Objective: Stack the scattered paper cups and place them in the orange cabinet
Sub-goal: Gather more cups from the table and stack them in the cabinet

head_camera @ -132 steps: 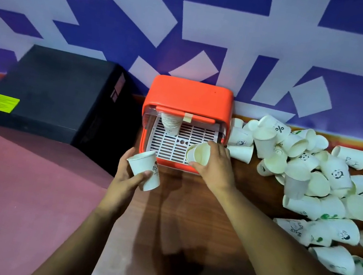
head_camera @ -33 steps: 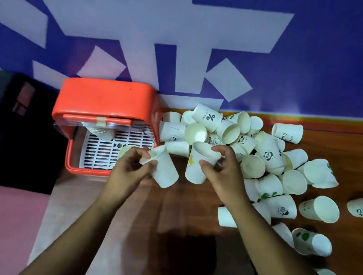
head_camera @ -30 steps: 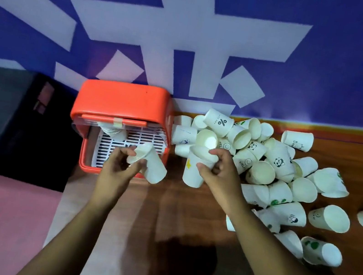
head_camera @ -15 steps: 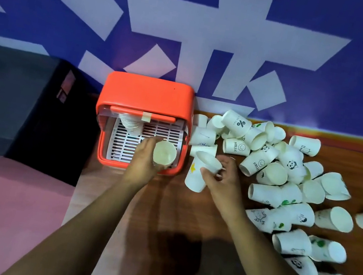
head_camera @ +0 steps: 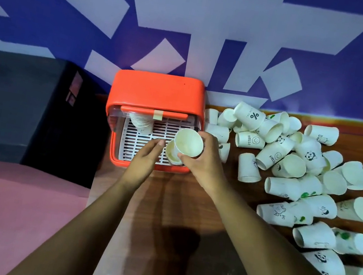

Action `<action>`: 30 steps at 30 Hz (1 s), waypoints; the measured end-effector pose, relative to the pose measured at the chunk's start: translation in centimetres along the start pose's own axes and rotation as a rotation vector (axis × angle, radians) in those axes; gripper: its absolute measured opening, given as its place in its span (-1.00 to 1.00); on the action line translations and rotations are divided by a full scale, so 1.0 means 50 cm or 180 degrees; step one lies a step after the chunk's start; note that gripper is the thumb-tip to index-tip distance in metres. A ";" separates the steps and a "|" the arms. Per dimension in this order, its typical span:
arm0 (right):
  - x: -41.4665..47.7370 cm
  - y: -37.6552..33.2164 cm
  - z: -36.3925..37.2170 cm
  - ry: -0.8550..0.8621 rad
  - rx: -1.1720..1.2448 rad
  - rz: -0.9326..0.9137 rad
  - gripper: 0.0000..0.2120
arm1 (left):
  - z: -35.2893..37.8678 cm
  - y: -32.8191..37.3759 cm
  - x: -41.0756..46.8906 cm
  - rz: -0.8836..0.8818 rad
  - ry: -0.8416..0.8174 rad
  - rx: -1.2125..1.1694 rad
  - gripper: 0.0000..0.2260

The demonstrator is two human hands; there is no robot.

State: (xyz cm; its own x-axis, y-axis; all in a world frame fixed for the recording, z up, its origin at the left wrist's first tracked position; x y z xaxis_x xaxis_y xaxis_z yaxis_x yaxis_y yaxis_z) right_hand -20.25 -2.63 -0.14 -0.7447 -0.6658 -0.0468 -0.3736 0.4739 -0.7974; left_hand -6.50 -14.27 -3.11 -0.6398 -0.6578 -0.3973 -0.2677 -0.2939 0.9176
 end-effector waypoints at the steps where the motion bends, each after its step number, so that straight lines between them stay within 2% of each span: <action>1: 0.001 0.005 0.005 -0.0034 -0.0182 -0.0034 -0.30 | 0.005 0.004 0.000 0.0024 -0.0006 0.0009 -0.63; 3: -0.001 0.018 0.016 -0.0183 -0.0443 -0.0035 -0.27 | 0.016 0.003 0.008 0.0078 0.0029 0.0090 -0.60; 6: -0.006 0.038 0.030 -0.0527 -0.0655 -0.0024 -0.24 | 0.033 -0.005 0.018 0.0240 -0.0094 0.0402 -0.71; 10: -0.002 0.052 0.034 -0.0805 -0.0819 0.0118 -0.28 | 0.031 -0.030 0.028 0.0462 -0.0096 0.0927 -0.64; 14: 0.000 0.051 0.030 -0.0880 -0.0792 0.0218 -0.26 | 0.039 -0.035 0.035 0.0503 0.0262 0.1182 -0.62; 17: -0.011 0.066 -0.019 -0.0550 -0.0558 0.0288 -0.46 | 0.052 -0.007 -0.005 0.1045 0.0704 0.1305 -0.75; 18: -0.018 0.084 -0.044 -0.0383 -0.0610 0.0303 -0.55 | 0.063 0.003 -0.024 0.1269 0.0646 0.1334 -0.80; 20: -0.031 0.130 -0.099 -0.0078 -0.0954 0.0381 -0.64 | 0.096 0.007 -0.052 0.1568 0.0150 0.1460 -0.83; 22: -0.035 0.183 -0.144 0.0085 -0.1387 0.0603 -0.63 | 0.145 -0.004 -0.060 0.1678 -0.0523 0.1719 -0.79; 24: -0.028 0.223 -0.165 0.0013 -0.1747 0.0850 -0.55 | 0.191 -0.022 -0.053 0.1700 -0.1000 0.2077 -0.66; 27: -0.012 0.259 -0.166 -0.0235 -0.2147 0.0942 -0.44 | 0.242 -0.058 -0.012 0.1618 -0.1242 0.2585 -0.43; 30: 0.000 0.276 -0.154 -0.0254 -0.2487 0.0925 -0.41 | 0.268 -0.087 0.028 0.1444 -0.1353 0.3184 -0.36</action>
State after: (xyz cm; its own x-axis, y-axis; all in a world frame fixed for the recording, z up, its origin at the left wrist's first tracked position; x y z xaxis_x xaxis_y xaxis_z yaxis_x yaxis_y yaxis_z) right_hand -29.65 8.32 -6.50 -0.8401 -0.4803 -0.2520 -0.4705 0.8765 -0.1019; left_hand -15.90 -4.62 -7.52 -0.9600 -0.2227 -0.1697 -0.2789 0.7068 0.6500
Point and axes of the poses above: each hand's wrist, its own x-axis towards the middle knuckle, its own z-axis out of the palm, y = z × x, the point moved 2 cm from there along x, towards the middle knuckle, and after that the axes turned 7 degrees about -x, right-handed, at the moved point
